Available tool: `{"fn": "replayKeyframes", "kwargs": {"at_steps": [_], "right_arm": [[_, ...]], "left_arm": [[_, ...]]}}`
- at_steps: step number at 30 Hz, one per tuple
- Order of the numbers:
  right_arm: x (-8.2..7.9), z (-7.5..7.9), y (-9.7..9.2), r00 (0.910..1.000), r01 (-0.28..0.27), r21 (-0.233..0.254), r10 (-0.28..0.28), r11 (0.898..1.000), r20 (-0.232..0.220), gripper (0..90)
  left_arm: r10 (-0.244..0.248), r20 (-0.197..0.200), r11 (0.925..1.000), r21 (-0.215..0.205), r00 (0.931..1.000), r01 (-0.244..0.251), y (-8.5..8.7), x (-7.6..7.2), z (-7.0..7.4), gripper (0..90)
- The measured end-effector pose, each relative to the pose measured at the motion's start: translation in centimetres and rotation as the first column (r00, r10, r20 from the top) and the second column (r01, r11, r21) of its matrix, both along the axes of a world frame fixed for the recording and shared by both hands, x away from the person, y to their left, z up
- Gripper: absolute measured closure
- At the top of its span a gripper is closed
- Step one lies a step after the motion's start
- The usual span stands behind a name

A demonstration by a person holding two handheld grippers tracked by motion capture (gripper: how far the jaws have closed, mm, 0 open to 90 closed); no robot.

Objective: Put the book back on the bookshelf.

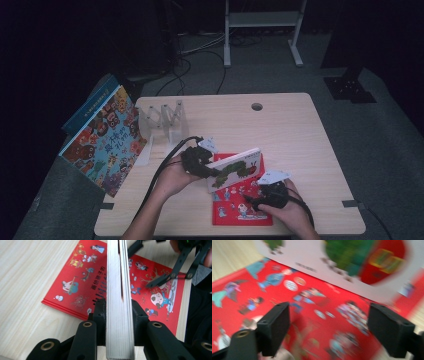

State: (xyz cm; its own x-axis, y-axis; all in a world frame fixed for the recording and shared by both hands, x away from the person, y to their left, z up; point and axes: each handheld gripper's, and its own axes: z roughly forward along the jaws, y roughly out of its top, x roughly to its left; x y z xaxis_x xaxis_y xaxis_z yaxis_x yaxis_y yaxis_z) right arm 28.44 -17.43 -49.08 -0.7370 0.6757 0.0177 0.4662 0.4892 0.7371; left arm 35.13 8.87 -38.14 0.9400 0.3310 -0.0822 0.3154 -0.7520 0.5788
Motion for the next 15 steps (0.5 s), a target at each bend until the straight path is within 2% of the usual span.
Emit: {"fn": "replayKeyframes", "kwargs": {"at_steps": [1, 2, 4, 8, 10, 11, 15], "right_arm": [[0.2, 0.1, -0.4, 0.9999, 0.017, 0.002, -0.017, 1.000, -0.003, 11.3], [0.5, 0.2, -1.2, 0.9995, 0.032, 0.016, -0.032, 0.999, 0.000, 17.0], [1.1, 0.4, -2.5, 0.9981, 0.061, 0.023, -0.061, 0.998, 0.007, 14.6], [2.1, 0.5, -4.4, 0.9922, 0.120, 0.002, -0.120, 0.993, 0.034, 15.5], [2.7, 0.4, -5.3, 0.9870, 0.157, -0.016, -0.156, 0.988, 0.038, 15.6], [3.1, 0.3, -5.8, 0.9839, 0.175, -0.010, -0.174, 0.985, 0.038, 15.6], [4.2, -0.3, -7.2, 0.9690, 0.245, -0.031, -0.244, 0.969, 0.039, 15.6]], "left_arm": [[0.001, -0.007, 1.0000, 0.007, 1.0000, -0.001, 0.0, 0.1, 0.2, 70.0], [-0.001, -0.013, 1.0000, 0.009, 0.9999, 0.001, 0.0, 0.2, 0.3, 69.9], [-0.019, -0.029, 0.9990, 0.039, 0.9994, 0.020, -0.3, 0.5, 0.5, 69.4], [-0.034, -0.048, 0.9968, 0.070, 0.9983, 0.037, -0.9, 0.5, 1.0, 68.4], [-0.046, -0.046, 0.9945, 0.092, 0.9979, 0.050, -1.3, 0.6, 1.2, 66.5], [-0.047, -0.044, 0.9935, 0.101, 0.9979, 0.052, -1.5, 0.6, 1.3, 66.5], [-0.053, -0.042, 0.9891, 0.135, 0.9977, 0.058, -2.4, 0.6, 1.4, 68.5]]}}
